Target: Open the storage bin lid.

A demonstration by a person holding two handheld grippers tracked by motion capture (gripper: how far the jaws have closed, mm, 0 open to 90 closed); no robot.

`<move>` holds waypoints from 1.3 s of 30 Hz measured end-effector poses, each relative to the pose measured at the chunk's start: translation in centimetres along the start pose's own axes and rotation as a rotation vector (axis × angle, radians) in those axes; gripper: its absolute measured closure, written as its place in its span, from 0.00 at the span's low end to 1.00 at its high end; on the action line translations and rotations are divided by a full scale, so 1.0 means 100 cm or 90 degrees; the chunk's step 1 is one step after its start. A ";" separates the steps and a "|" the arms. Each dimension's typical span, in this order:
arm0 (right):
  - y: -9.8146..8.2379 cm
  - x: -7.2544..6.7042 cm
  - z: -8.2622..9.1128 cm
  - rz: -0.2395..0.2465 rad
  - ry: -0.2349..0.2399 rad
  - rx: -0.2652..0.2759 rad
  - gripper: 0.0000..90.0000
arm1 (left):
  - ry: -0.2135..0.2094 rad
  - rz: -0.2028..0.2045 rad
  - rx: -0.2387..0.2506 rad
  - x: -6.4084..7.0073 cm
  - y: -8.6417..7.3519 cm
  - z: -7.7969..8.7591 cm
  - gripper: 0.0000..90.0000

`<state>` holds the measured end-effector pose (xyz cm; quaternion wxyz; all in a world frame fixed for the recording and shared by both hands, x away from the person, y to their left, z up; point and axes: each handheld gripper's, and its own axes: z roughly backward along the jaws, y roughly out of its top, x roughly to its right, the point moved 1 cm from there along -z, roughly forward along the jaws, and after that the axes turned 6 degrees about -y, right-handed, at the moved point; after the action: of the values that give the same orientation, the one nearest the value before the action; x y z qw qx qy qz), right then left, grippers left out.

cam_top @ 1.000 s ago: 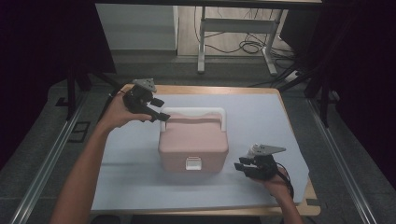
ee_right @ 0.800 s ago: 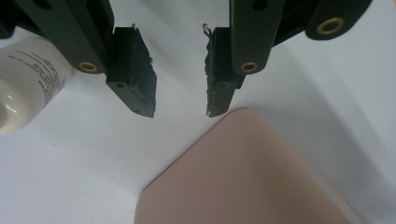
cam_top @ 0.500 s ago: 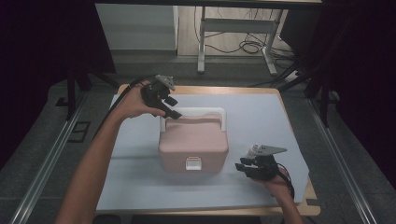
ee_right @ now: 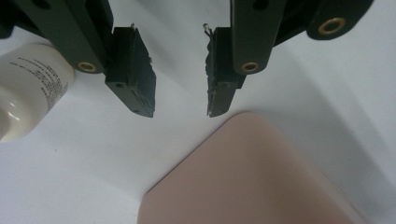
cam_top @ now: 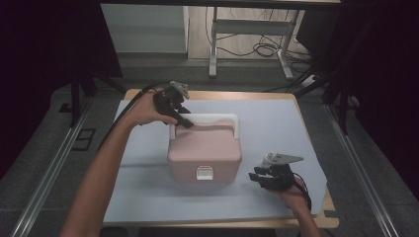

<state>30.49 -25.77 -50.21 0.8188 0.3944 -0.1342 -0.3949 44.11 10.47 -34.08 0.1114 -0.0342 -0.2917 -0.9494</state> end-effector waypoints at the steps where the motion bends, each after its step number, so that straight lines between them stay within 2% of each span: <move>1: 0.000 0.000 0.000 0.001 0.000 0.000 0.69 | -0.003 -0.002 0.002 0.001 0.000 0.001 0.56; 13: -0.001 0.000 -0.001 -0.004 -0.002 0.000 0.69 | 0.009 -0.027 -0.003 0.015 0.004 0.008 0.59; 21: 0.000 0.000 -0.001 0.001 -0.005 -0.001 0.69 | 0.016 -0.054 -0.005 0.034 0.005 0.014 0.59; 26: 0.000 -0.002 -0.001 0.001 -0.004 -0.002 0.69 | 0.015 -0.064 -0.025 0.045 0.006 0.013 0.60; 30: 0.000 -0.002 -0.001 -0.001 -0.003 -0.003 0.69 | 0.014 -0.066 -0.039 0.049 0.006 0.010 0.62; 39: -0.001 0.000 -0.002 -0.005 -0.004 -0.005 0.68 | 0.029 -0.065 -0.040 0.050 0.006 0.010 0.74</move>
<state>30.51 -25.68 -50.41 0.8185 0.3904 -0.1336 -0.3997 39.39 9.60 -32.28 0.0684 -0.0015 -0.2607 -0.9630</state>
